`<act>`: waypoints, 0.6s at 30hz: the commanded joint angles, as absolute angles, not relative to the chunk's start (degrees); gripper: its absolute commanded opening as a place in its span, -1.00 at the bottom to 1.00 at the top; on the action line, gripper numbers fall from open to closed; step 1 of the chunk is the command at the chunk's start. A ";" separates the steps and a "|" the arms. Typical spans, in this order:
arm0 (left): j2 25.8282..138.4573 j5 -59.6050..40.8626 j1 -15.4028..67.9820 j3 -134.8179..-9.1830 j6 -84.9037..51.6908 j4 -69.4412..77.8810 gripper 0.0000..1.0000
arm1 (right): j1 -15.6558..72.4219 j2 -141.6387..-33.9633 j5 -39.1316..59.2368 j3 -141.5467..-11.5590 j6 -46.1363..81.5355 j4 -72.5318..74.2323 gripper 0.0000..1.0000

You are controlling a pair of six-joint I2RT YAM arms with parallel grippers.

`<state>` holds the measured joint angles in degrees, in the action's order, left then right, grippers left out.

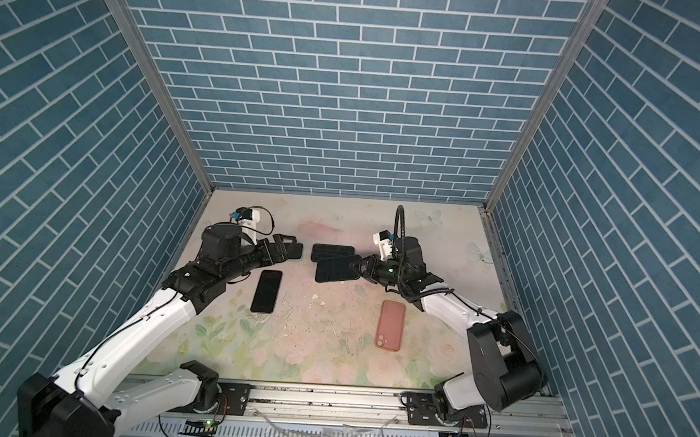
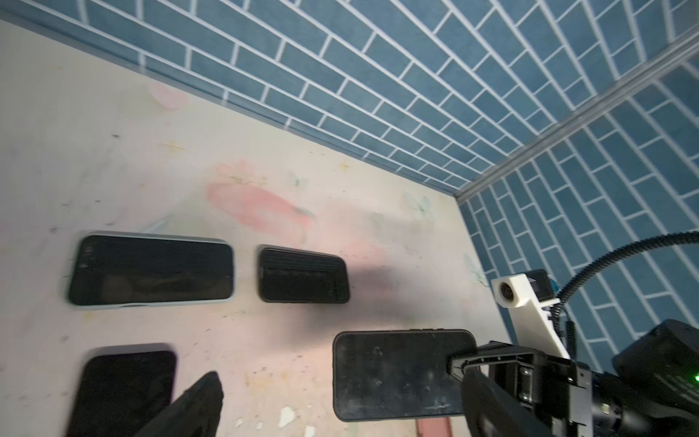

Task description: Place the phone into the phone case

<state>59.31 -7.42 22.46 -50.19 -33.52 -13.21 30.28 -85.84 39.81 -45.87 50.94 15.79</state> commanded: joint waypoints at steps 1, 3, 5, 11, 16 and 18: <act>57.13 1.44 22.10 -47.60 -29.17 -17.72 0.99 | 32.60 -90.40 37.38 -50.98 49.93 17.56 -1.00; 55.93 2.17 22.13 -46.20 -29.31 -17.00 0.99 | 33.79 -94.13 37.13 -53.31 50.81 18.30 -1.00; 55.17 2.11 22.13 -44.98 -29.36 -16.55 0.99 | 35.15 -97.74 36.76 -55.98 51.64 18.85 -1.00; 55.01 0.64 22.12 -43.25 -29.33 -16.26 0.99 | 37.47 -106.54 34.95 -60.40 56.70 23.94 -1.00; 54.63 0.04 22.05 -42.98 -28.60 -16.91 0.99 | 39.14 -111.18 31.96 -61.59 58.93 25.45 -1.00; 54.33 0.00 22.00 -42.89 -27.92 -17.26 0.99 | 39.71 -112.45 30.54 -61.70 59.36 25.21 -1.00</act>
<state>55.44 0.14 22.37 -43.46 -29.61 -16.10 38.65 -111.22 33.54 -59.75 57.19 21.93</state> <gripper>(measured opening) 0.995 0.139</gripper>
